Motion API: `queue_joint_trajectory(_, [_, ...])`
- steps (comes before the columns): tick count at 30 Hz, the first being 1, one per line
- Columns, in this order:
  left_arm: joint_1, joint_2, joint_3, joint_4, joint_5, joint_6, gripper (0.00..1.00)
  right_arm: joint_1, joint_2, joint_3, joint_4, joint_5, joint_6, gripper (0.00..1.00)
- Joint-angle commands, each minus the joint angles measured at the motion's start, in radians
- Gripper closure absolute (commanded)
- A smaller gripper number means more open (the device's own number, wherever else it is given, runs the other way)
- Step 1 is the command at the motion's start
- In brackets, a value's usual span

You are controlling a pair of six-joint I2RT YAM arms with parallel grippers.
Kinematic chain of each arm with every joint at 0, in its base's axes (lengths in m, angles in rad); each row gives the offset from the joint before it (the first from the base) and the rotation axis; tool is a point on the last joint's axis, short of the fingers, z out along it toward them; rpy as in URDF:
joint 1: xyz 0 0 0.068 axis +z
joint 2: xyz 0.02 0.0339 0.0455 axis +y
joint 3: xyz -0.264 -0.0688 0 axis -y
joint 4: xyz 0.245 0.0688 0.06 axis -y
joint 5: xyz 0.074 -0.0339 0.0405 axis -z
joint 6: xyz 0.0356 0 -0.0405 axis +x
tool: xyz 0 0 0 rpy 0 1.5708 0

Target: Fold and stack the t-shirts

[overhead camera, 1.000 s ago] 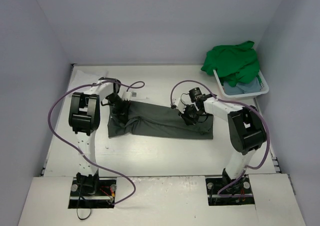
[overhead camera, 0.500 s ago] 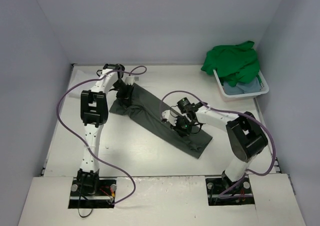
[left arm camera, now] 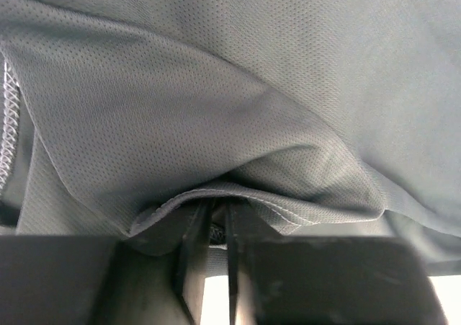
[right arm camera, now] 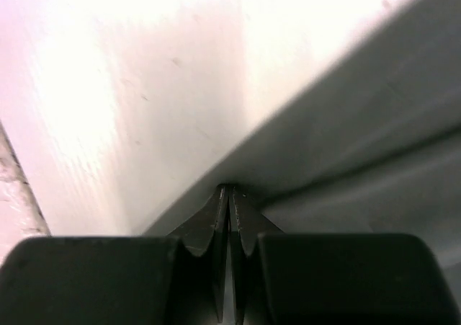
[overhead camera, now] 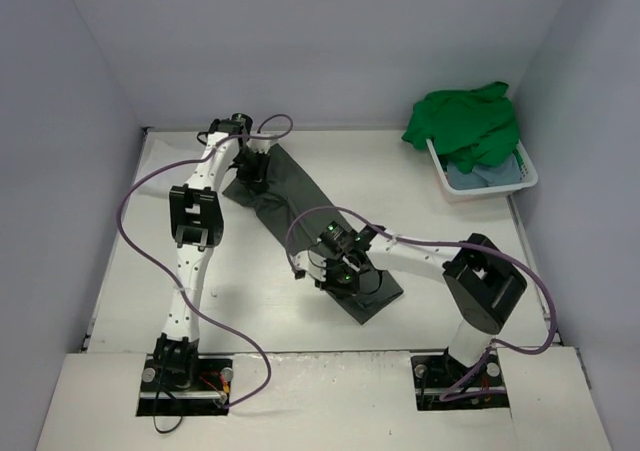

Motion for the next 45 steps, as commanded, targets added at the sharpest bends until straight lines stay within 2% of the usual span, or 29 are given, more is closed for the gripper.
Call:
queue_joint_trajectory(1, [-0.022,0.052,0.045,0.066,-0.025,0.022,0.89,0.061,0.016,0.061,-0.027,0.009,0.028,1.0])
queue_joint_trajectory(5, [-0.059,0.065,0.065,0.08,-0.01,0.06,0.82,0.113,0.063,0.11,-0.029,0.006,0.029,1.0])
queue_joint_trajectory(8, [-0.099,0.069,0.063,0.099,-0.039,0.098,0.73,0.135,0.092,0.136,-0.027,0.005,0.029,1.0])
queue_joint_trajectory(12, [-0.14,0.053,0.049,0.105,-0.103,0.126,0.73,0.135,0.08,0.156,-0.024,0.025,0.031,1.0])
queue_joint_trajectory(20, [-0.136,-0.148,-0.101,0.192,-0.148,0.129,0.72,0.08,-0.03,0.195,-0.007,0.054,0.043,1.0])
queue_joint_trajectory(23, [-0.123,-0.202,-0.122,0.211,-0.179,0.118,0.55,0.037,-0.064,0.219,0.005,0.075,0.043,1.0])
queue_joint_trajectory(24, [-0.123,-0.225,-0.127,0.214,-0.191,0.115,0.54,0.007,-0.078,0.235,0.01,0.08,0.045,1.0])
queue_joint_trajectory(30, [-0.116,-0.312,-0.171,0.224,-0.211,0.118,0.53,-0.109,-0.115,0.258,0.02,0.075,0.046,1.0])
queue_joint_trajectory(38, [-0.114,-0.346,-0.202,0.22,-0.219,0.118,0.53,-0.153,-0.093,0.163,0.054,0.098,0.011,1.0])
queue_joint_trajectory(45, [-0.114,-0.342,-0.216,0.226,-0.159,0.085,0.53,-0.185,-0.069,0.098,0.079,0.08,-0.013,1.0])
